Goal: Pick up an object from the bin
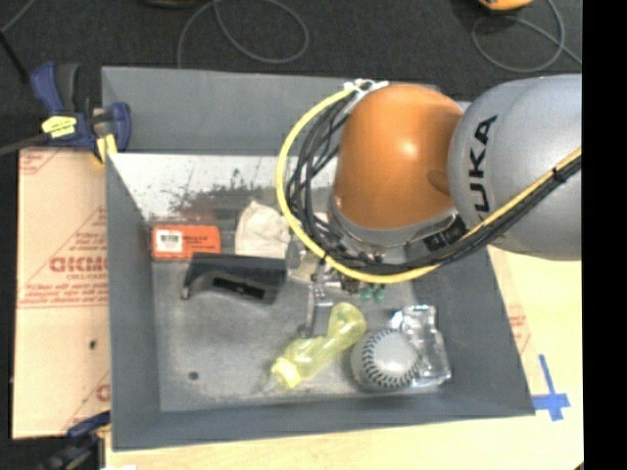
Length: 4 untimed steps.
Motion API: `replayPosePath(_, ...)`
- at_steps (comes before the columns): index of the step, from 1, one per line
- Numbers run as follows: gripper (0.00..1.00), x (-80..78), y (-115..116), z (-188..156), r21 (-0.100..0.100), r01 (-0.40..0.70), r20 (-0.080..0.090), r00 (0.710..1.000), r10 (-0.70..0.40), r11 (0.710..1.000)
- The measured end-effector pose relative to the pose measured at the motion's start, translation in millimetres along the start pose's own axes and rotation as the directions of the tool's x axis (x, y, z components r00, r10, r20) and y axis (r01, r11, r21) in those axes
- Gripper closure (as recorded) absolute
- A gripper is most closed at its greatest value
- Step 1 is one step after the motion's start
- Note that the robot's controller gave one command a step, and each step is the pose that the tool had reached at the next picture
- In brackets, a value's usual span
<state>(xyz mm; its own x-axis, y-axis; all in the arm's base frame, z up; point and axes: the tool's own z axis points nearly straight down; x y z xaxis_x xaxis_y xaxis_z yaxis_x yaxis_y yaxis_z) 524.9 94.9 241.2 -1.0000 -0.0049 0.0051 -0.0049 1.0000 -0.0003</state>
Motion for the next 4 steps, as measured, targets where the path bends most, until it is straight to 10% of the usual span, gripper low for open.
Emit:
replayPosePath(2,0.00,13.5,-24,30,-0.004,-0.019,0.016,1.000,0.019,1.000)
replayPosePath(3,0.00,20.9,-46,26,0.001,0.000,-0.006,1.000,0.000,1.000)
replayPosePath(4,0.00,25.6,-43,10,-0.001,0.046,0.027,0.999,-0.046,0.999)
